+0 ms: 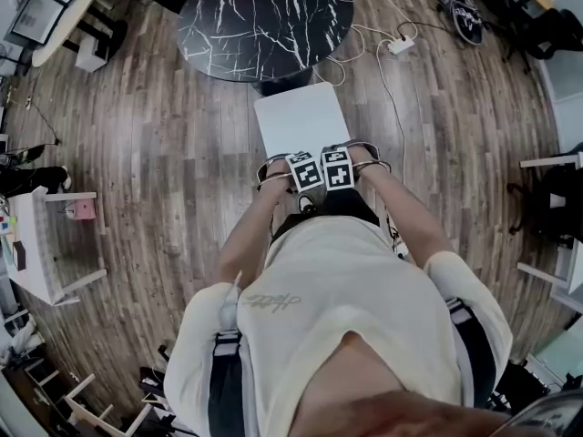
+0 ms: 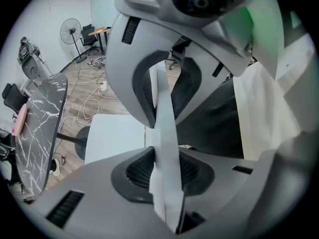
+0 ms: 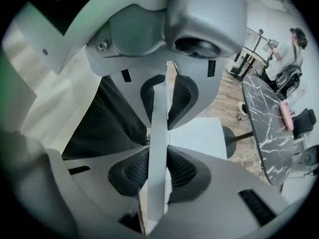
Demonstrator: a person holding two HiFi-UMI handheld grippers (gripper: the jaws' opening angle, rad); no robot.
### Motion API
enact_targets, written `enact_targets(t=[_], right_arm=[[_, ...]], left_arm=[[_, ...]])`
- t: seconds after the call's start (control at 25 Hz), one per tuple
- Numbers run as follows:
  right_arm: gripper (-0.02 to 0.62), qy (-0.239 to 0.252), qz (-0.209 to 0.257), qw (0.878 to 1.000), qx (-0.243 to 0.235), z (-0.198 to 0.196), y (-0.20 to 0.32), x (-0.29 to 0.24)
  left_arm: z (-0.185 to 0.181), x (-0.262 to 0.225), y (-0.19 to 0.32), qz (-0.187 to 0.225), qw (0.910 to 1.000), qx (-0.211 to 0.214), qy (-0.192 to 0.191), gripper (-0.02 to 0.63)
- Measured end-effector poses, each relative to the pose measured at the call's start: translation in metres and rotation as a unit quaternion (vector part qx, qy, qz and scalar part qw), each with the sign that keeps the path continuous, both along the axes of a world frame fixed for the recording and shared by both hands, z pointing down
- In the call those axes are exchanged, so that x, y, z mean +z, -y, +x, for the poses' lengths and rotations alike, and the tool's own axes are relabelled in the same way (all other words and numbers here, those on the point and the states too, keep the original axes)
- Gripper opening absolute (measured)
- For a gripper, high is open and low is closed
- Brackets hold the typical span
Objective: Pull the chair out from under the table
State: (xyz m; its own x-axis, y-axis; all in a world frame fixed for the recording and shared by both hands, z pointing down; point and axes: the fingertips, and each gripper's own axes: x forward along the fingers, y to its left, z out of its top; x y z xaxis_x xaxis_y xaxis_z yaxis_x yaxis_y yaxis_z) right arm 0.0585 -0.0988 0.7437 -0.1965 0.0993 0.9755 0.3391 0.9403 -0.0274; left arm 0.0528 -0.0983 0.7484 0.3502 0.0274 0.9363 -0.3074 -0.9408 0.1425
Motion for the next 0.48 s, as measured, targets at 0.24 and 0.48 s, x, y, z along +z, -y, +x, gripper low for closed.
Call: enact_targets(t=[0.24, 0.48], right_arm=[[0.084, 0.008, -0.011, 1.0, 0.001, 0.008, -0.018, -0.003], [0.084, 0.015, -0.011, 1.0, -0.007, 0.016, -0.042, -0.004]], left_arm=[[0.008, -0.003, -0.017, 0.003, 1.0, -0.004, -0.001, 0.1], [0.017, -0.002, -0.042, -0.006, 0.9999, -0.01, 0.003, 0.1]])
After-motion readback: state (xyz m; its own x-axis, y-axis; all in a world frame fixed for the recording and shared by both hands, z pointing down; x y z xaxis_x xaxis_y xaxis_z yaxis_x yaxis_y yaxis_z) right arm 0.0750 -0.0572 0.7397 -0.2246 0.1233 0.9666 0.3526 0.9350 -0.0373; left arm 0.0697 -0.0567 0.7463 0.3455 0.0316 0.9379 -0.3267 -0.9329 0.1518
